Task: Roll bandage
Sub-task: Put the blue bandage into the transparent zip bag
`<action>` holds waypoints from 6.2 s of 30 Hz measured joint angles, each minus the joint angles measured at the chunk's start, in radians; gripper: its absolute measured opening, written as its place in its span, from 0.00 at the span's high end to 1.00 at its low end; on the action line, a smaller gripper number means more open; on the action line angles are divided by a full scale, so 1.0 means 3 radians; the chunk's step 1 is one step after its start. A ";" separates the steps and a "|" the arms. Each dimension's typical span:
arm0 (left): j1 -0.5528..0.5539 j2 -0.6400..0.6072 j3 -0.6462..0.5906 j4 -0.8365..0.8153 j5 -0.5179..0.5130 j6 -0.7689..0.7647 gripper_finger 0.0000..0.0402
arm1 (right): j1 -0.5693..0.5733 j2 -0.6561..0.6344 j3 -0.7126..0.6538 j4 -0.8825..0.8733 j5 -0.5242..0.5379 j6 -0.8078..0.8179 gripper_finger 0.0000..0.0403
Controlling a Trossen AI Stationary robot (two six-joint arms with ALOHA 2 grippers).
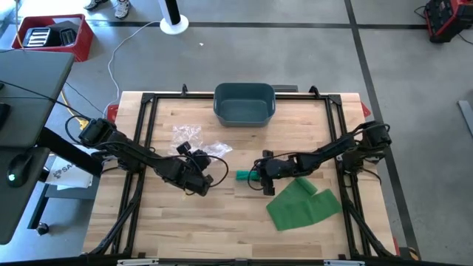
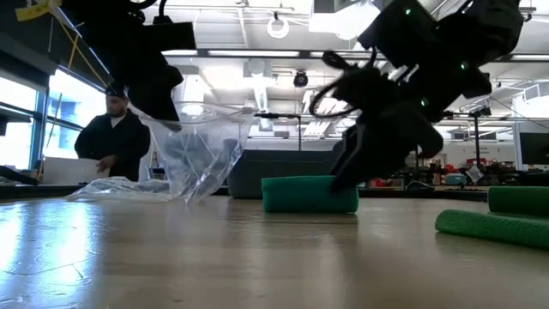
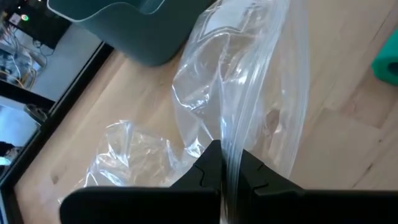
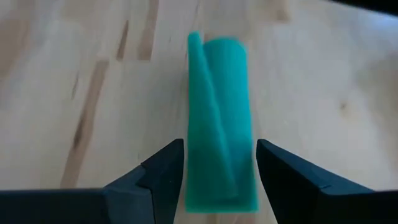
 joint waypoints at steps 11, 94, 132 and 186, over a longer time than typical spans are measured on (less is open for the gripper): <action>0.0000 0.0000 -0.0001 0.0165 0.0053 0.0024 1.00 | 0.0046 0.0176 -0.0001 0.0158 -0.0005 0.0269 0.78; 0.0155 -0.0014 -0.0001 0.2280 0.0008 0.1341 1.00 | -0.0163 -0.0220 0.1775 -0.1612 0.0303 0.0912 0.97; 0.0183 -0.0014 0.0000 0.2302 -0.0108 0.1220 1.00 | -0.0142 -0.0220 0.1815 -0.1849 0.1024 0.0958 0.97; 0.0403 -0.0261 0.0000 0.2348 0.0754 0.0823 1.00 | -0.0351 -0.0106 0.1813 -0.1682 0.0708 0.1366 0.96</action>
